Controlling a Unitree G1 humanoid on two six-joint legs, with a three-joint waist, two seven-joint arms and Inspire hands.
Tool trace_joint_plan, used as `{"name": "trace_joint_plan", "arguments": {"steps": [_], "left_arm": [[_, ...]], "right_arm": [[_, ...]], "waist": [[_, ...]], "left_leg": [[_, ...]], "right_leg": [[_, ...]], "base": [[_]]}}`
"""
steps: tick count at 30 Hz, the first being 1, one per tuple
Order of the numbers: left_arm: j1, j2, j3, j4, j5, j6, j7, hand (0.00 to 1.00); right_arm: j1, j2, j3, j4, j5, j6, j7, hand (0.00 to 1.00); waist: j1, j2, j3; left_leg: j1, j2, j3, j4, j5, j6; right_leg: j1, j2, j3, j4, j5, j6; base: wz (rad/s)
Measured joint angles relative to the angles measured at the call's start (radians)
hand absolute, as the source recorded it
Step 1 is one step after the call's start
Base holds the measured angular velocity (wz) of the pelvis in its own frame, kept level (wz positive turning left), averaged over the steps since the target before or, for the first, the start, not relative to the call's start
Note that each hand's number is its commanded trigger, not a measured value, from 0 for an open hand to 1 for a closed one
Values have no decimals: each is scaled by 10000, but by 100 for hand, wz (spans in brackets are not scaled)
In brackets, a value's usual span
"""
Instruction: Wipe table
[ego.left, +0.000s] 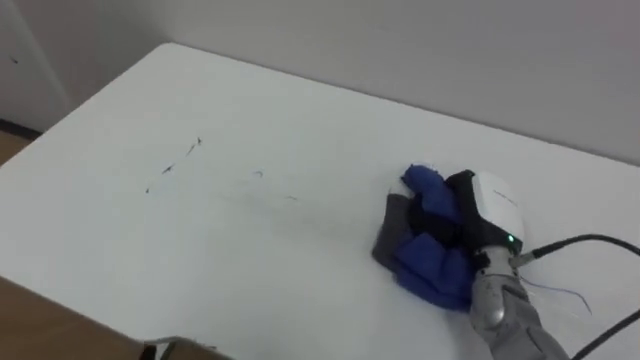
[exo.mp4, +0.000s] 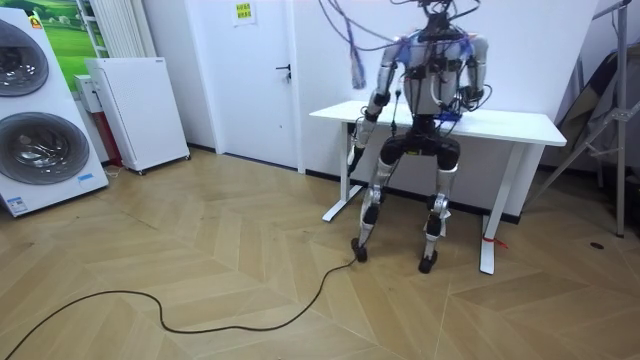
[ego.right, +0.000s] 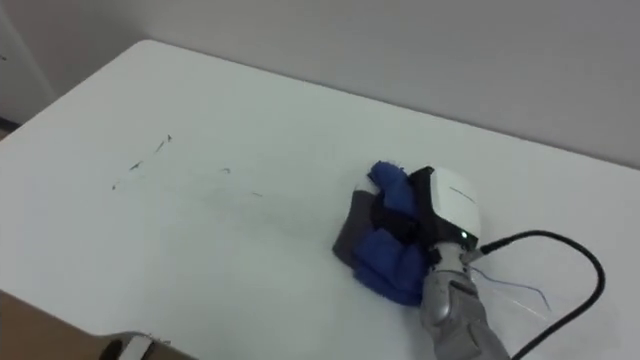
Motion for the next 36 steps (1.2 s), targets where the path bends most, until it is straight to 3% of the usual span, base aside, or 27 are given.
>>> {"name": "trace_joint_plan", "arguments": {"steps": [1,2,3,4,5,6,7,8,9,10,11,12,13,15,17,20,23,24,26,27,29,32,33,36], "left_arm": [[120,-72,-22,130,20,25,-102,0],[220,-103,-8,140,13,49,-125,0],[471,-129,75,137,-11,78,-135,0],[714,-105,367,128,-8,82,-135,0],[808,-101,633,135,-7,119,-124,0],[962,-114,1041,132,-8,155,-97,0],[1092,-131,1301,133,-2,156,-85,0],[1139,-132,1391,131,8,163,-85,0],[1202,-127,1645,125,59,200,-74,0],[1199,-111,1929,-9,249,241,-41,0],[1209,-111,2087,-106,416,216,-25,0],[1223,-101,2407,-149,613,127,42,0],[1126,-100,2668,-203,717,64,84,0],[1007,-95,2807,-353,811,-139,80,0],[1005,-96,2793,-362,796,-229,76,0],[1006,-91,2546,-361,767,-211,68,0],[813,-178,1405,-253,231,-62,77,0],[733,-210,1202,-160,154,-11,78,0],[445,-306,572,265,57,88,84,0],[378,-275,388,366,-18,129,85,0],[-37,-234,-93,751,63,288,94,0],[-460,-264,-164,781,49,372,88,0],[-581,-260,-264,662,-13,361,95,0],[-318,-267,-595,396,-20,412,98,0]], "right_arm": [[-18,-157,-28,-67,126,-21,53,100],[-13,-241,-46,-72,128,-42,64,100],[-33,-376,-57,-196,159,-141,56,100],[5,-343,-64,-221,180,-351,-4,100],[39,-305,-79,-198,121,-500,-73,100],[255,-315,-218,-184,65,-802,-254,100],[579,-334,-474,-117,109,-1062,-575,100],[765,-342,-654,-73,138,-1195,-774,100],[1129,-415,-898,240,492,-1470,-1294,100],[1603,-466,-1366,376,783,-1692,-1698,100],[1862,-467,-1665,410,871,-1770,-1840,100],[2298,-469,-2374,699,1080,-1982,-2127,100],[2473,-485,-3051,1150,1292,-2082,-2321,100],[2497,-634,-3886,1796,1458,-2079,-2399,100],[2680,-927,-4341,2382,1634,-2060,-2409,100],[2974,-1094,-4586,2404,1868,-1642,-2340,100],[2587,-970,-4227,1464,1733,-317,-2119,100],[2523,-893,-4092,1296,1629,-71,-2083,100],[2097,-777,-2917,212,737,908,-1493,100],[1913,-676,-2457,-37,489,1097,-1269,100],[1348,-257,-456,-1271,-426,1663,-298,100],[504,243,1275,-1836,-1194,1863,677,100],[15,370,1870,-1821,-1338,1768,1030,100],[-526,372,2355,-1790,-1428,1717,1468,100]], "waist": [[70,136,1],[142,231,-41],[333,428,-84],[397,510,-100],[308,506,-129],[126,435,-181],[-104,317,-158],[-242,282,-155],[-563,188,-203],[-918,12,-270],[-1077,-21,-264],[-1305,-179,-334],[-1440,-301,-369],[-1609,-511,-310],[-1639,-586,-367],[-1635,-543,-381],[-1400,-330,-387],[-1290,-280,-371],[-703,-96,-336],[-638,-76,-309],[-257,-79,-276],[44,-177,-160],[152,-228,-55],[562,-189,-62]], "left_leg": [[-29,-1140,-469,-332,-423,266],[-33,-1646,-485,-698,-480,357],[45,-2491,-468,-1788,-309,491],[113,-2634,-291,-2400,14,1341],[164,-2591,-127,-2555,70,1419],[317,-2540,97,-2829,150,1513],[574,-2533,181,-3123,253,1506],[725,-2541,173,-3242,286,1502],[990,-2545,117,-3467,335,1478],[1183,-2546,75,-3679,365,1457],[1275,-2548,72,-3789,383,1446],[1466,-2544,65,-3942,389,1434],[1592,-2539,98,-4042,374,1426],[1570,-2510,133,-4085,374,1431],[1652,-2496,197,-4076,305,1483],[1730,-2484,204,-3877,94,1560],[1781,-2457,457,-3844,52,1598],[1801,-2455,456,-3840,49,1605],[1815,-2458,127,-3842,54,1617],[1806,-2464,-56,-3835,52,1620],[1660,-2511,-526,-3761,18,1581],[1430,-2589,-1192,-3679,47,1581],[1370,-2615,-1394,-3683,141,1471],[1299,-2672,-1799,-3715,224,1436]], "right_leg": [[-62,50,567,-87,48,-30],[-112,108,800,-176,95,-11],[-324,283,1336,-278,154,-10],[-483,454,1599,-366,220,60],[-495,460,1576,-432,299,74],[-435,394,1247,-597,441,-2],[-220,257,836,-820,548,6],[-86,224,654,-974,597,8],[271,166,361,-1376,685,14],[585,195,307,-1720,723,36],[705,202,269,-1853,735,45],[985,223,182,-2149,807,39],[1149,226,93,-2349,854,42],[1253,305,-22,-2632,1065,82],[1402,301,-241,-2787,1180,134],[1621,246,-478,-2772,1211,177],[1562,204,-607,-2765,1352,242],[1540,220,-613,-2767,1405,231],[1405,361,-677,-2786,1709,112],[1387,394,-774,-2810,1779,77],[1213,462,-1096,-2815,1883,-76],[1088,477,-1458,-2794,1834,-162],[1090,461,-1591,-2801,1746,-287],[1121,459,-1696,-2984,1551,-319]], "base": [[-24],[-54],[-79],[-76],[-46],[-6],[0],[15],[28],[36],[34],[10],[0],[-16],[-20],[-8],[-28],[-64],[-104],[-93],[-56],[18],[66],[60]]}}
